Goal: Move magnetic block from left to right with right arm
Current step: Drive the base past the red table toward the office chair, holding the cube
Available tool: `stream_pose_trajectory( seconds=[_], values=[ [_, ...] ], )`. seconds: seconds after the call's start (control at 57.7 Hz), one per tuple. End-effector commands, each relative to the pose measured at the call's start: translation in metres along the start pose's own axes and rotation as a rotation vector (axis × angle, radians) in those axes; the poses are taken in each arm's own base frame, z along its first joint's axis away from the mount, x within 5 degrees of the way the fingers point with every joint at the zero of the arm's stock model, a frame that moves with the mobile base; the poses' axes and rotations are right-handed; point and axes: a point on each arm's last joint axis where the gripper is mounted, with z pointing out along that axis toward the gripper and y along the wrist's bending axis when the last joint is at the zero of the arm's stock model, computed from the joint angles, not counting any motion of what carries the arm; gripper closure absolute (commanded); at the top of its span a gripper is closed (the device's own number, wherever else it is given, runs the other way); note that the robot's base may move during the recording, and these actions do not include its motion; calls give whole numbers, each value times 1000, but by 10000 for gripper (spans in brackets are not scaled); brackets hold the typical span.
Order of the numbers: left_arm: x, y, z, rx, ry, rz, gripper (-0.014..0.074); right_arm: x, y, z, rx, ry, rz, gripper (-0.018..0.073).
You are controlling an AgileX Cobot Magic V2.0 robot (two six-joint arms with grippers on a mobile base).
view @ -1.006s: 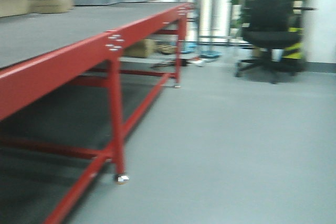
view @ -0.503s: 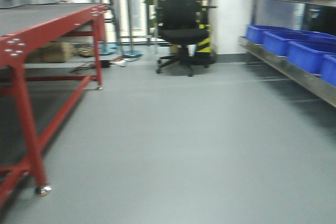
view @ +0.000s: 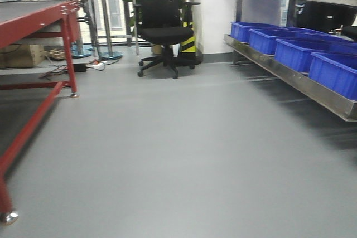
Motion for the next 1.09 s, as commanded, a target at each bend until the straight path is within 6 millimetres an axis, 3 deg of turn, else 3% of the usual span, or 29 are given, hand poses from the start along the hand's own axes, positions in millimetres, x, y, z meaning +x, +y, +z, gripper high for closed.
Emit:
stream_pose_trajectory(
  seconds=[0.0, 1.075],
  values=[
    [-5, 1, -1, -7, -84, -10, 722, -15, 1, -1, -3, -98, -15, 360],
    [-5, 1, -1, -7, -84, -10, 722, -15, 1, -1, -3, -98, -15, 360]
  ],
)
